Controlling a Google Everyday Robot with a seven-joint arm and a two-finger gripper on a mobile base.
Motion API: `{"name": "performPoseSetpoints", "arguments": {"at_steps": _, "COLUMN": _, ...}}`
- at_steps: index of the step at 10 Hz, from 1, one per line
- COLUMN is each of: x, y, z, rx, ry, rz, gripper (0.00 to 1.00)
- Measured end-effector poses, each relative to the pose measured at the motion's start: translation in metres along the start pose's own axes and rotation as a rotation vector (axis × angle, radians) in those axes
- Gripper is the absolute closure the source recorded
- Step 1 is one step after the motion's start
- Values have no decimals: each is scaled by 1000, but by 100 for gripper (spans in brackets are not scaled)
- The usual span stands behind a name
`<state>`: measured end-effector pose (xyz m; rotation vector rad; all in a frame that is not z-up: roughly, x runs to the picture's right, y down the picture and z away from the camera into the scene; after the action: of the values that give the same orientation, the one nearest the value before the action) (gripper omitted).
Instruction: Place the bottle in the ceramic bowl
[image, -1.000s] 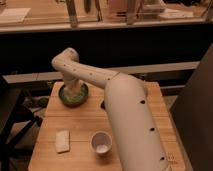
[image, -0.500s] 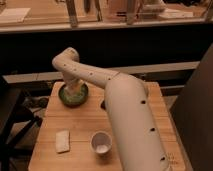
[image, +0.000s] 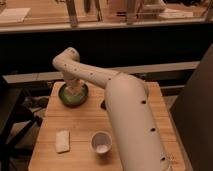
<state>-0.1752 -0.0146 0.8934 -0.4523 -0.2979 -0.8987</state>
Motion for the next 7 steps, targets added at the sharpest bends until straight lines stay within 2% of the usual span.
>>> {"name": "performPoseSetpoints", "arguments": {"at_steps": 1, "x": 1, "y": 0, "z": 0, "rx": 1, "ry": 2, "rz": 1, "gripper": 52}}
{"name": "performPoseSetpoints", "arguments": {"at_steps": 4, "x": 4, "y": 0, "z": 0, "rx": 3, "ry": 6, "rz": 4, "gripper": 50}}
{"name": "performPoseSetpoints", "arguments": {"at_steps": 6, "x": 6, "y": 0, "z": -1, "rx": 4, "ry": 9, "rz": 4, "gripper": 42}}
{"name": "performPoseSetpoints", "arguments": {"at_steps": 7, "x": 7, "y": 1, "z": -1, "rx": 5, "ry": 11, "rz": 4, "gripper": 44}}
